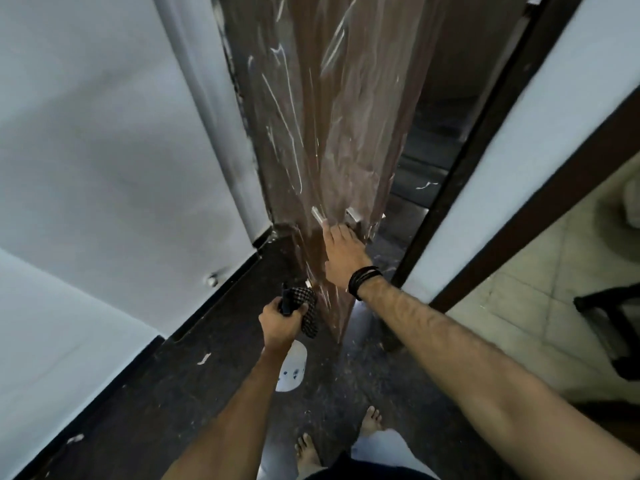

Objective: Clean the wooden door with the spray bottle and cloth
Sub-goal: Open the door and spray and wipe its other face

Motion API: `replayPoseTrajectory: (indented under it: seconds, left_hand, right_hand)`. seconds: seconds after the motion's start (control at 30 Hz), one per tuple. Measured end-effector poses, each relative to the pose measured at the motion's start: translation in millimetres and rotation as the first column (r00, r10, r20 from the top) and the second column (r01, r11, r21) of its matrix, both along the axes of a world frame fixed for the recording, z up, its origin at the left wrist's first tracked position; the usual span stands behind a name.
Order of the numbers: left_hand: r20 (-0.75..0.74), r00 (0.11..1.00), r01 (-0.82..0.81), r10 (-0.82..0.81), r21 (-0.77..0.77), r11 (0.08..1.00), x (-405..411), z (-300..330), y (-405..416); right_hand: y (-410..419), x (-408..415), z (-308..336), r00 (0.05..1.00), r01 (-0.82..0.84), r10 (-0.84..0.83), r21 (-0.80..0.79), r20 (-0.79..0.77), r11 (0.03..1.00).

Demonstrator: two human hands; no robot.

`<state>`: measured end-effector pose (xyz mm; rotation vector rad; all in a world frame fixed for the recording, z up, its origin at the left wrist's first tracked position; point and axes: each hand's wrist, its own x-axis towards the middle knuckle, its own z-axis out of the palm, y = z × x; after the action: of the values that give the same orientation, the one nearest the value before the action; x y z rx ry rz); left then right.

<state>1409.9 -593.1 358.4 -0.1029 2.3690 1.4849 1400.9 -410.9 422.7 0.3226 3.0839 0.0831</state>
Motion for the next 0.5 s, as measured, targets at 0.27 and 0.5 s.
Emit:
replayPoseTrajectory:
  seconds: [0.27, 0.5]
  left_hand:
    - [-0.017, 0.996, 0.089, -0.089, -0.009, 0.996, -29, 12, 61]
    - [-0.083, 0.986, 0.144, -0.145, -0.022, 0.989, -61, 35, 113]
  right_hand:
    - [68, -17, 10, 0.982, 0.16, -0.169, 0.1, 0.085, 0.982]
    - [123, -42, 17, 0.974, 0.203, -0.213, 0.132, 0.07, 0.97]
